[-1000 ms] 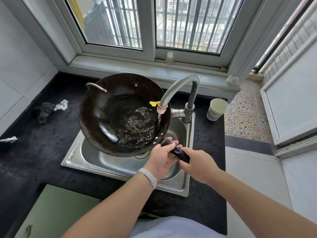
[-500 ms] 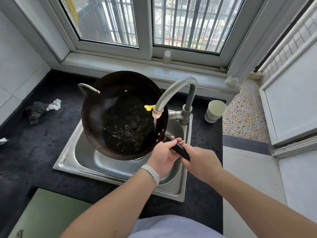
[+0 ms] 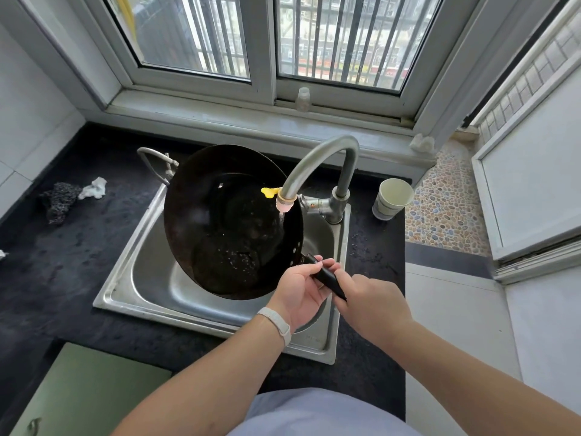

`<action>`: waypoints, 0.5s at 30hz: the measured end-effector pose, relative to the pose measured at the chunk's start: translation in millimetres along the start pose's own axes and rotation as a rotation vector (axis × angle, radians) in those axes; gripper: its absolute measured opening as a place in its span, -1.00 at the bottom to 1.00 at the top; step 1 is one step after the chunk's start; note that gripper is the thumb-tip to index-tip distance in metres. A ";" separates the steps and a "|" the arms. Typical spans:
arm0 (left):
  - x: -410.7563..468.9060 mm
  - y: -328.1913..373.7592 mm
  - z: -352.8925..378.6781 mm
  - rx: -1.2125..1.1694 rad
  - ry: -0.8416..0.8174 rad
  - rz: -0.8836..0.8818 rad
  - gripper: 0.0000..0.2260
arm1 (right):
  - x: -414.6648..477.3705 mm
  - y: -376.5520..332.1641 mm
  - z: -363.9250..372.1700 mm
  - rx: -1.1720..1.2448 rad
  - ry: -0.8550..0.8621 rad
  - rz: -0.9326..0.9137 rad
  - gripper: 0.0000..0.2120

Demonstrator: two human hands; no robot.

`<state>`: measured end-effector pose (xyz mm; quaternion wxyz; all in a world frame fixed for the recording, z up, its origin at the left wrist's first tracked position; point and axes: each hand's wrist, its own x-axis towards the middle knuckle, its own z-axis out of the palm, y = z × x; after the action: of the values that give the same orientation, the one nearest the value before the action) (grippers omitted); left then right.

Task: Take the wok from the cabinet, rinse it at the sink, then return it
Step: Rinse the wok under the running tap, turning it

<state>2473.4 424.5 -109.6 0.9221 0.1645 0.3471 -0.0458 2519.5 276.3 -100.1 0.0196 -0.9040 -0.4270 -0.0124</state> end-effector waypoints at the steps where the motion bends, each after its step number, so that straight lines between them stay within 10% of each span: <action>1: -1.0 -1.2 -1.1 -0.006 -0.005 -0.005 -0.89 | -2.2 -1.6 -1.0 -0.004 -0.013 -0.003 -0.64; 15: -28.6 -17.4 -8.0 0.044 -0.018 -0.017 -0.79 | -7.6 -26.2 -55.4 0.067 -0.323 0.120 -0.61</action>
<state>2443.4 410.0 -101.2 0.9210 0.1811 0.3392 -0.0628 2494.1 284.4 -44.4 -0.0185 -0.9169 -0.3702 0.1482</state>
